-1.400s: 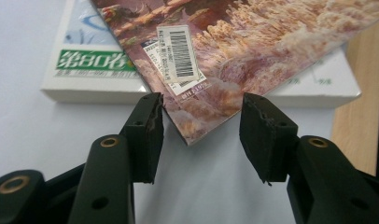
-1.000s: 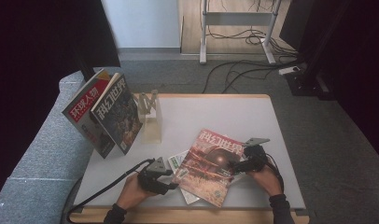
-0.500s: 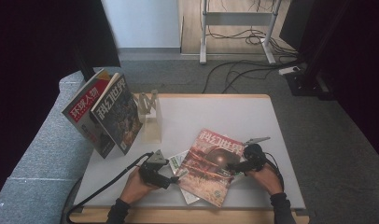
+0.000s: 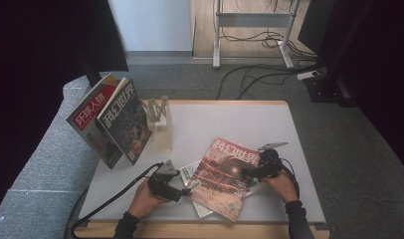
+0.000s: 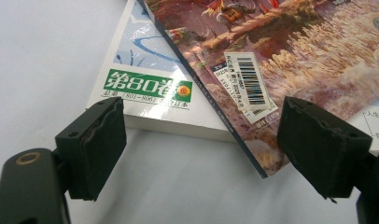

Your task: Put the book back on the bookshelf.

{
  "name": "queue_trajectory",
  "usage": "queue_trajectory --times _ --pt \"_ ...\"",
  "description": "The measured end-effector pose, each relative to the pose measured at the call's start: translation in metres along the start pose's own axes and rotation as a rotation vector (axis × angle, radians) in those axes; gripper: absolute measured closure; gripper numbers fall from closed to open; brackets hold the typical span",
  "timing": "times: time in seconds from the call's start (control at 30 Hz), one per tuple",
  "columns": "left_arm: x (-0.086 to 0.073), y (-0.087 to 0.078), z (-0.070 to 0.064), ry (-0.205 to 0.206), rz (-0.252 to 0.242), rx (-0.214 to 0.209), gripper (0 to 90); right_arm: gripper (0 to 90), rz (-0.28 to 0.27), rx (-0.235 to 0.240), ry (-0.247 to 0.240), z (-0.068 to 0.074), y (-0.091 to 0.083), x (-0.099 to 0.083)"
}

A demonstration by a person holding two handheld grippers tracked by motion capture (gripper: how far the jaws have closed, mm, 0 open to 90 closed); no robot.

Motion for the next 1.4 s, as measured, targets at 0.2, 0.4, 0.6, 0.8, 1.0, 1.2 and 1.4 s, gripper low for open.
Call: queue_trajectory --times 0.2,0.4,0.6,0.8,1.0,1.2,1.4 --pt "0.0 0.0 0.0 -0.002 0.003 -0.003 15.5 25.7 -0.041 -0.063 -0.009 -0.004 -0.001 0.01" --pt "0.0 0.0 0.0 -0.003 0.003 -0.004 15.7 61.0 -0.099 -0.115 0.019 -0.007 -0.013 0.019" --pt "0.001 -0.001 0.001 -0.013 0.013 -0.012 15.9 78.2 -0.152 -0.114 -0.01 0.001 -0.024 0.026" --pt "0.009 -0.004 -0.003 0.057 0.107 0.005 16.4 81.3 -0.19 -0.098 -0.036 0.012 -0.035 0.036" --pt "0.033 -0.01 -0.008 0.081 0.099 -0.05 17.8 82.1 -0.229 -0.092 -0.079 0.024 -0.051 0.049" --pt "0.056 -0.012 -0.008 0.091 0.093 -0.096 17.8 82.7 -0.278 -0.084 -0.135 0.036 -0.067 0.063" --pt "0.073 -0.014 0.001 0.085 0.088 -0.095 20.9 82.8 -0.319 -0.061 -0.194 0.052 -0.083 0.077"
Point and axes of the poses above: each handheld gripper's, and its own axes: y roughly forward along the jaws, x roughly out of its top, z roughly to its left, the point moved 7 cm from there along y, roughly forward along the jaws, and after that the axes turned 2 degrees about -x, right-handed, at the moved point
